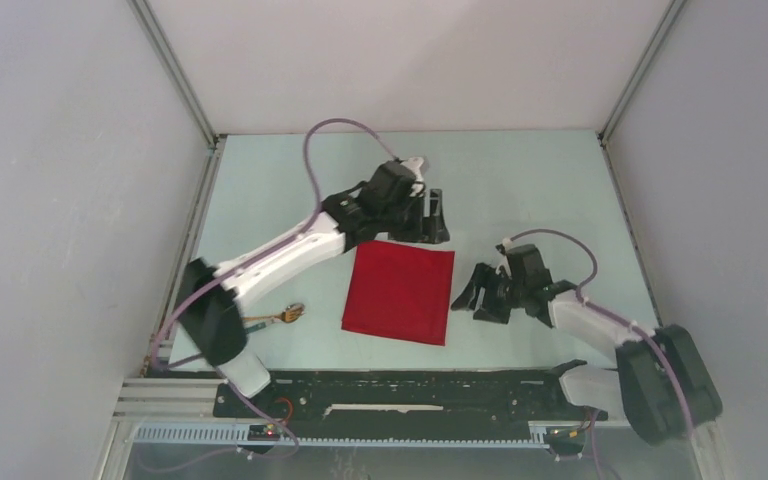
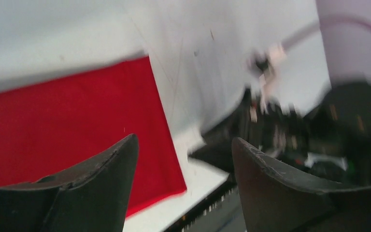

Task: Fold the napkin into a case and place the utensils inside
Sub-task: Turn over the upper triangle folded napkin at the center of the board, then move the lower triangle-folded napkin to the center of the board.

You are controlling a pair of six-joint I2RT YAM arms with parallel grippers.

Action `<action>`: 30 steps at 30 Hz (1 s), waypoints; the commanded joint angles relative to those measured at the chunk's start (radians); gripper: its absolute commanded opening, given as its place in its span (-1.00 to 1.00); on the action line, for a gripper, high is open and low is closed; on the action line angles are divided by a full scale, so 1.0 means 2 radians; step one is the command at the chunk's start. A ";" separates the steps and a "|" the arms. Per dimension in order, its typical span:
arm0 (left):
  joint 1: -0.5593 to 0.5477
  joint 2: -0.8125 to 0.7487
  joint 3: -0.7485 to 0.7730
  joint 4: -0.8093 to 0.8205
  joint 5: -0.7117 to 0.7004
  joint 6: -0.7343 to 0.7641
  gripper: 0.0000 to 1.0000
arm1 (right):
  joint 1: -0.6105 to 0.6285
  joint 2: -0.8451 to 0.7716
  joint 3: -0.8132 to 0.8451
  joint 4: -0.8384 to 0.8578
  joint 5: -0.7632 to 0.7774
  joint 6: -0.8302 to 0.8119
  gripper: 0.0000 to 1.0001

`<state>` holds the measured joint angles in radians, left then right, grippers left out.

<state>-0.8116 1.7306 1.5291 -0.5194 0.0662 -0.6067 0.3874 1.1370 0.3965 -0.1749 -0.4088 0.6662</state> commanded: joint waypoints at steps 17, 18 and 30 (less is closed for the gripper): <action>-0.007 -0.403 -0.398 0.059 0.041 -0.068 0.54 | -0.109 0.369 0.228 0.140 -0.146 -0.036 -0.31; -0.007 -0.404 -0.396 0.056 0.035 -0.068 0.54 | -0.109 0.378 0.237 0.134 -0.150 -0.041 -0.39; 0.088 -0.400 -0.416 0.109 0.040 -0.120 0.57 | -0.105 0.475 0.429 -0.042 -0.161 -0.140 -0.55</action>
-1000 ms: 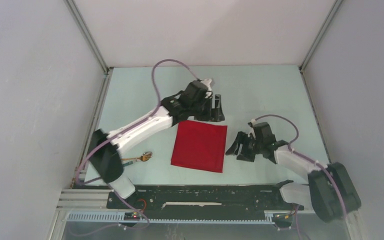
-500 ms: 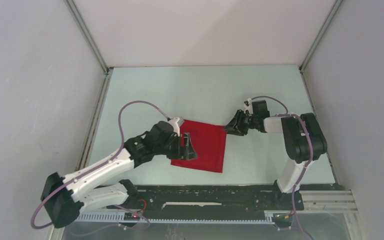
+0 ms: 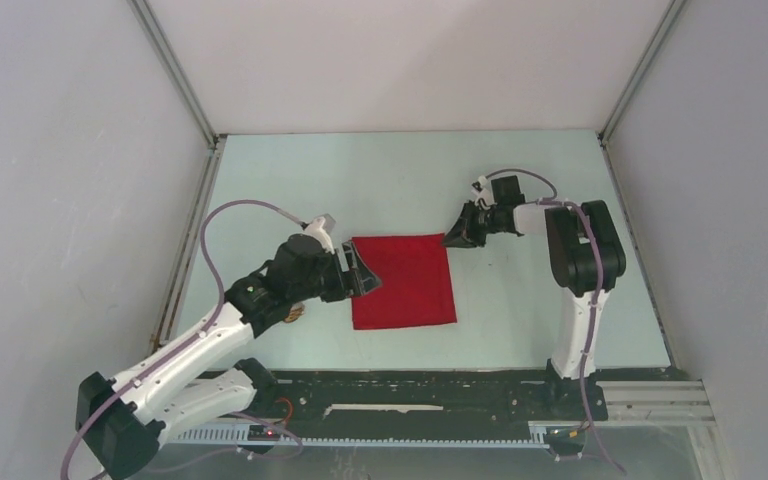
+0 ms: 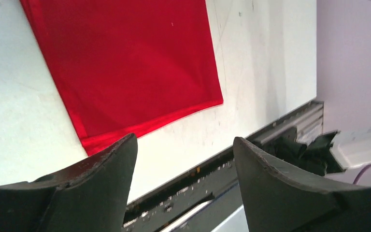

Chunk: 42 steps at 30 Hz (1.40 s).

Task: Fold the napkin into a case and place the utensils inside
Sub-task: Move the lower triangle-folded napkin to the center of the board, then smooth out the lower triangle-folded napkin at the center of the board.

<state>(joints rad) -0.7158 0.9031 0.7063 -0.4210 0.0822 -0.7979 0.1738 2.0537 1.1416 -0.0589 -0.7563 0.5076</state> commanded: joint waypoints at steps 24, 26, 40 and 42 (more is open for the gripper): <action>0.175 0.435 0.144 0.230 0.105 -0.001 -0.49 | 0.089 -0.219 -0.211 -0.093 -0.074 -0.034 0.00; 0.176 0.449 0.146 0.223 0.100 0.001 -0.50 | 0.071 -0.211 -0.224 -0.106 -0.045 -0.045 -0.02; 0.179 0.397 0.167 0.166 0.130 0.034 -0.04 | 0.106 -0.312 -0.164 -0.229 0.084 -0.062 0.06; 0.179 0.387 0.174 0.164 0.142 0.032 0.05 | 0.117 -0.328 -0.153 -0.238 0.095 -0.056 0.12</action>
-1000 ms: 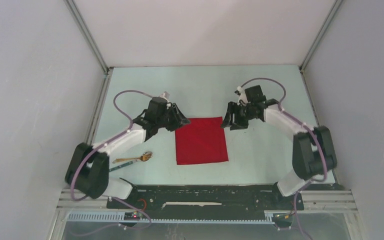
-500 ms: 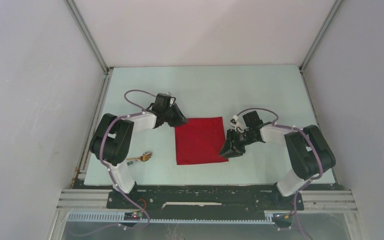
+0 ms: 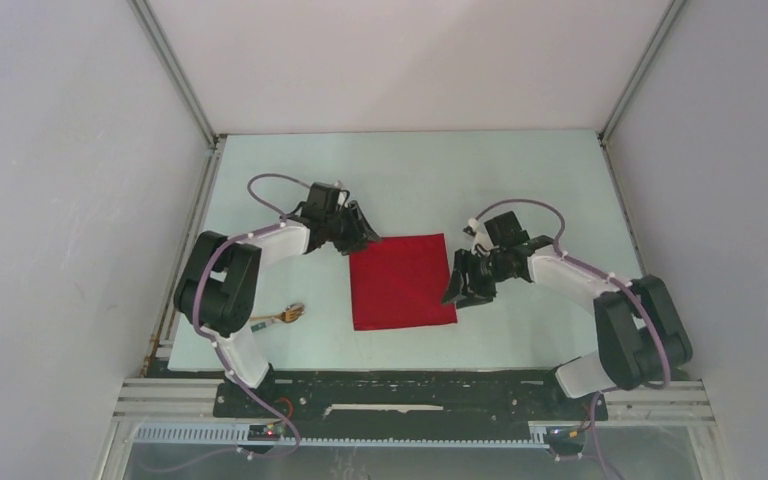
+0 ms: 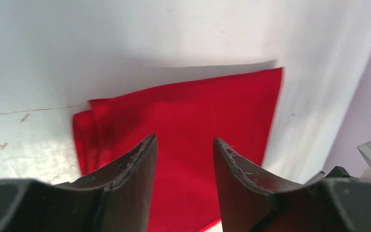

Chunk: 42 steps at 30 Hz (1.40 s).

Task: Fold the napkin into a case and place the utensils inside
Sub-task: Smooth out the lower triangle-folded napkin at the center of the board, then move the lower triangle-folded napkin to the center of the board.

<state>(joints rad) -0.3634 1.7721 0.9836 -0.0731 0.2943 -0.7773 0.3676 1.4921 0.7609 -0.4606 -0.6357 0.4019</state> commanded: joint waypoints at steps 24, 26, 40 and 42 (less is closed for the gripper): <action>0.047 0.029 0.005 -0.016 -0.021 -0.014 -0.15 | -0.036 0.095 -0.033 0.082 0.022 0.017 0.07; 0.047 0.025 0.001 -0.017 -0.024 -0.012 -0.08 | -0.042 0.098 -0.025 0.069 0.031 0.006 0.07; 0.053 -0.311 -0.016 -0.174 -0.082 0.057 0.57 | 0.139 -0.038 0.153 -0.154 0.348 -0.043 0.55; 0.063 -0.374 -0.017 -0.219 -0.114 0.073 0.76 | 0.194 -0.036 0.175 -0.171 0.373 -0.009 0.62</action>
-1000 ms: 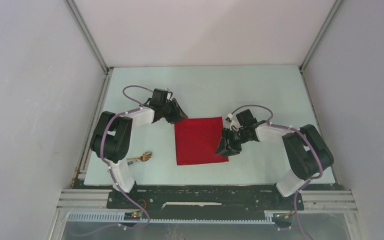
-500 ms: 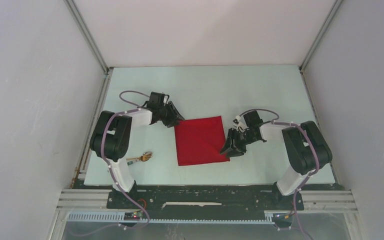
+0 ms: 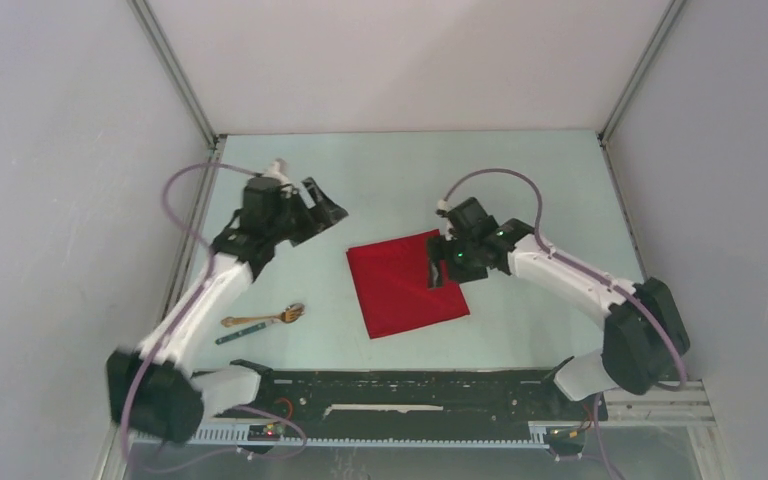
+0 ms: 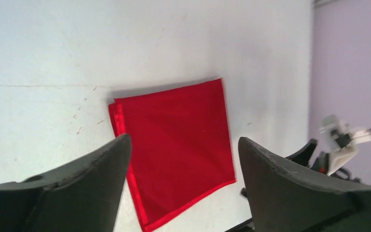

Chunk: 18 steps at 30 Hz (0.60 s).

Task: Fold the napkin into a case and place the utensils inside
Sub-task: Move the lower triangle-folded napkin to the center of the board, then pick up the lower triangle-folded napkin from the center of the board.

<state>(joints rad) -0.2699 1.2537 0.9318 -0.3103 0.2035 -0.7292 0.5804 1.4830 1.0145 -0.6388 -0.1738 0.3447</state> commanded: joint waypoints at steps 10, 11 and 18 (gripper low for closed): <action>0.031 -0.324 0.044 -0.242 -0.166 0.097 0.89 | 0.239 0.199 0.279 -0.178 0.096 0.172 0.76; 0.031 -0.333 0.045 -0.246 -0.164 0.100 0.89 | 0.246 0.223 0.302 -0.191 0.098 0.172 0.76; 0.030 -0.378 0.029 -0.259 -0.115 0.098 0.89 | 0.265 0.313 0.375 -0.222 0.110 0.171 0.42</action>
<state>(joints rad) -0.2153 0.5312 1.0019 -0.7891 -0.0704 -0.5652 1.0988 2.0827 1.7020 -0.9943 0.0132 0.6434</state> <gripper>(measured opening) 0.945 0.767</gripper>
